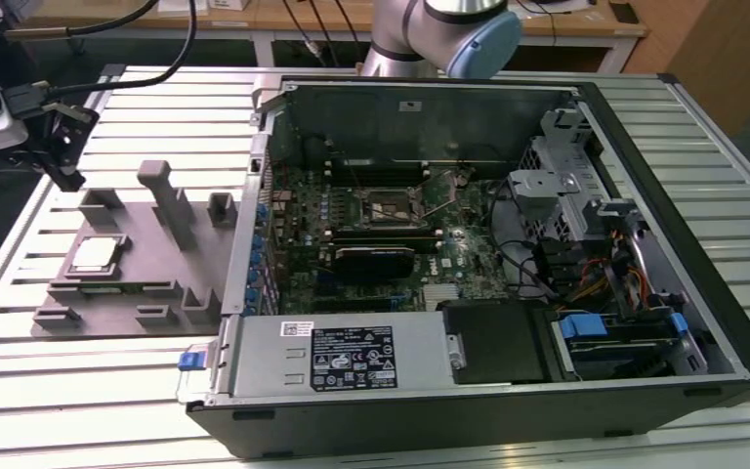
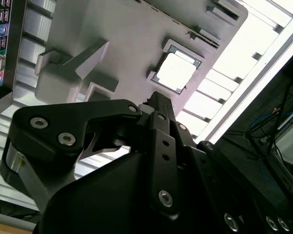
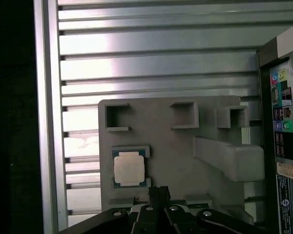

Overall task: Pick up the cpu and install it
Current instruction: 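Pick up the cpu and move it towards the insertion slot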

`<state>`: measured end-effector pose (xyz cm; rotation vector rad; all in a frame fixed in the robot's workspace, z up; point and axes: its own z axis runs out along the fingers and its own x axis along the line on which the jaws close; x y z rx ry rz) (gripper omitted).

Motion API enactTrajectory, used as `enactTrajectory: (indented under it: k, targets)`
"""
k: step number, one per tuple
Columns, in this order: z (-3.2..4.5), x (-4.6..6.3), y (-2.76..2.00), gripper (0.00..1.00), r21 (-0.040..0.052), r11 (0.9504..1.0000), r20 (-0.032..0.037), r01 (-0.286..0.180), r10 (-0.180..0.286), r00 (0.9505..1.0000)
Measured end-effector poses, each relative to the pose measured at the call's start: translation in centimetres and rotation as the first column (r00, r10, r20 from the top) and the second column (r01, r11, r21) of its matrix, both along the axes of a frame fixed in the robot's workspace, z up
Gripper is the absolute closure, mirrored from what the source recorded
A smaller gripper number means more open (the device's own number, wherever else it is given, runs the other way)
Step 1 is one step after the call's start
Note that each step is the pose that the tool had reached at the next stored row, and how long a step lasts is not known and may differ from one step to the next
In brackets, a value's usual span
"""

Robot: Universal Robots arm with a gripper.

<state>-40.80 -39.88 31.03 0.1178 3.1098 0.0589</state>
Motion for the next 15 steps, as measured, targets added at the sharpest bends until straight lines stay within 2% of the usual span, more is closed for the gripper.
enactTrajectory:
  k: [15]
  targets:
    - [-1.3,-1.1,0.0,0.89,0.0,1.0,-0.0001,0.0,0.0,1.0]
